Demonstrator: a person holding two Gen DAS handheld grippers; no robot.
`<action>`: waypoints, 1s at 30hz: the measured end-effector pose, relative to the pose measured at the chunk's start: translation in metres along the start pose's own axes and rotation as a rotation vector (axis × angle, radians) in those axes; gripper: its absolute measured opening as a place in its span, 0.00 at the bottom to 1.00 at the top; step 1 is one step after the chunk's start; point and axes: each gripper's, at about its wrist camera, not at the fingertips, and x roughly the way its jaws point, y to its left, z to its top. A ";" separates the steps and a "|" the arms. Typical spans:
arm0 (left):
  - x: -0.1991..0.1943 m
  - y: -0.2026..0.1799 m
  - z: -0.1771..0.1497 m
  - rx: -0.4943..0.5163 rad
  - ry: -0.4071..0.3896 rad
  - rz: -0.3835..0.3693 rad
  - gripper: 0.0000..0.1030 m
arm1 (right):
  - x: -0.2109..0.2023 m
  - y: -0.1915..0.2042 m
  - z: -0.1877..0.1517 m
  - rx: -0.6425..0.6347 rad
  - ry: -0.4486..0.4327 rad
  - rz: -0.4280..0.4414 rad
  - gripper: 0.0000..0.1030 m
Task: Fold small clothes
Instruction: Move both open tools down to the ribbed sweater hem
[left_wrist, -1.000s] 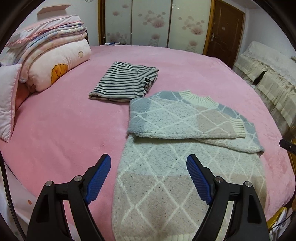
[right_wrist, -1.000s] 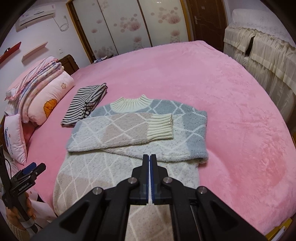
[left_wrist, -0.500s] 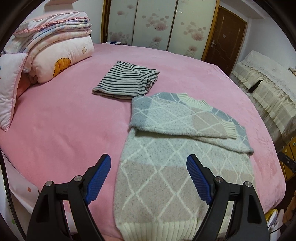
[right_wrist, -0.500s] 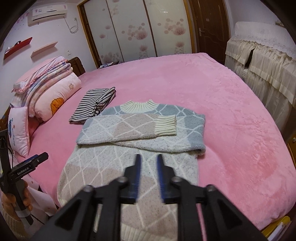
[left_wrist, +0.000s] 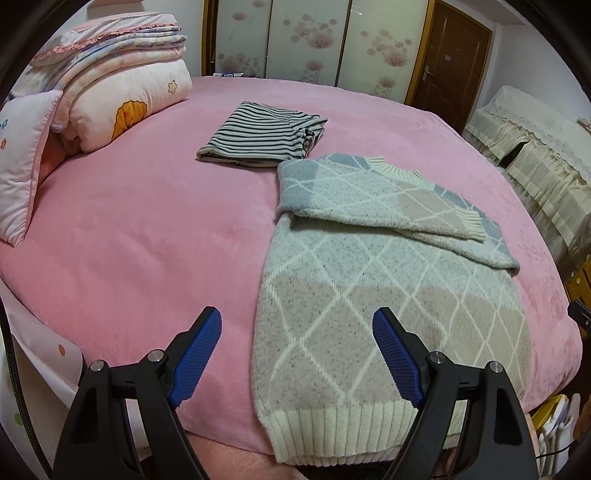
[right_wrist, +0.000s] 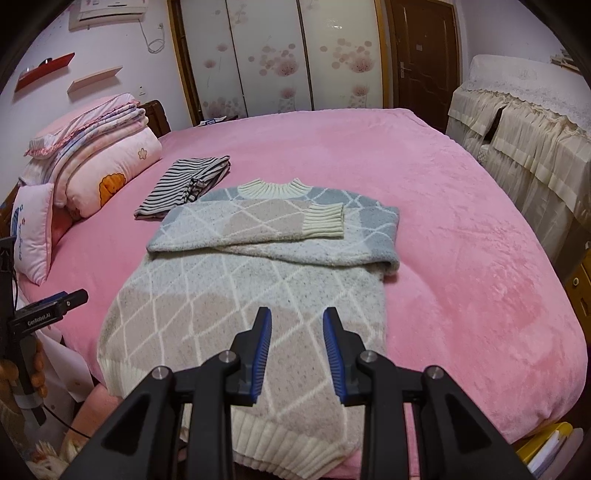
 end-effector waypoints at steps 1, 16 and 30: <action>0.001 0.001 -0.002 0.000 0.002 -0.002 0.81 | 0.000 0.000 -0.002 -0.004 -0.002 -0.003 0.28; 0.027 0.019 -0.040 -0.013 0.101 0.035 0.81 | 0.000 0.002 -0.052 -0.082 0.039 0.017 0.28; 0.048 0.039 -0.061 -0.048 0.218 -0.045 0.81 | 0.001 -0.033 -0.082 -0.023 0.117 0.021 0.28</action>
